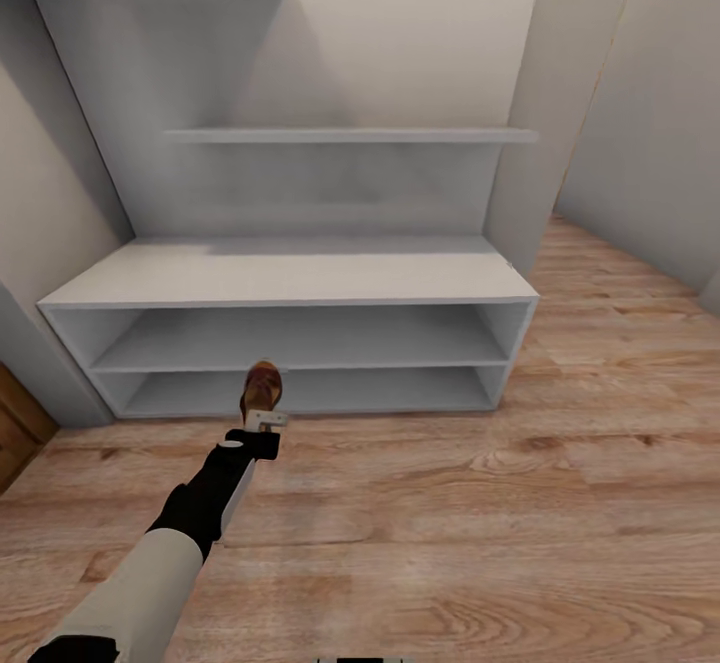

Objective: Pick up the two gym shoes and the two sandals from the corridor floor and place them onto the hallstand (shoe rack) in the corridor, making sure they are on the rack and not on the floor. Arrange them so the two gym shoes are next to each other and the two sandals are next to each other.

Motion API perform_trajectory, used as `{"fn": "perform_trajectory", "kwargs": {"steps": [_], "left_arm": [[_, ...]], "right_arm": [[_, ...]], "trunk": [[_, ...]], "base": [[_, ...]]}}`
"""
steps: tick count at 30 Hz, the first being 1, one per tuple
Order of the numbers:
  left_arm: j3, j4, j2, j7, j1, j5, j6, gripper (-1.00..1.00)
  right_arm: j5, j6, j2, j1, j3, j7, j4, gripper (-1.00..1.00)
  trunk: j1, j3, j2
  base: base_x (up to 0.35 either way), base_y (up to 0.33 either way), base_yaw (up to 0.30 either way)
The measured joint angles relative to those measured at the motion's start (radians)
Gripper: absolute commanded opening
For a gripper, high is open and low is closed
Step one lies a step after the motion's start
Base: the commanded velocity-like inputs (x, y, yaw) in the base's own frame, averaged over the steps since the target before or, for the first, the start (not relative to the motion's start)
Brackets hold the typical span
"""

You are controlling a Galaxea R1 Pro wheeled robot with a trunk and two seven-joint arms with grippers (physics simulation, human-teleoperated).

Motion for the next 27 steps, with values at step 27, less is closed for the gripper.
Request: {"fn": "perform_trajectory", "kwargs": {"steps": [27], "left_arm": [[0.000, -0.003, 0.002, 0.003, 0.000, 0.000, -0.002, -1.00]], "right_arm": [[0.000, 0.000, 0.001, 0.000, 0.001, -0.001, 0.000, -1.00]], "trunk": [[0.000, 0.000, 0.000]], "base": [[0.316, 0.096, 0.000]]}}
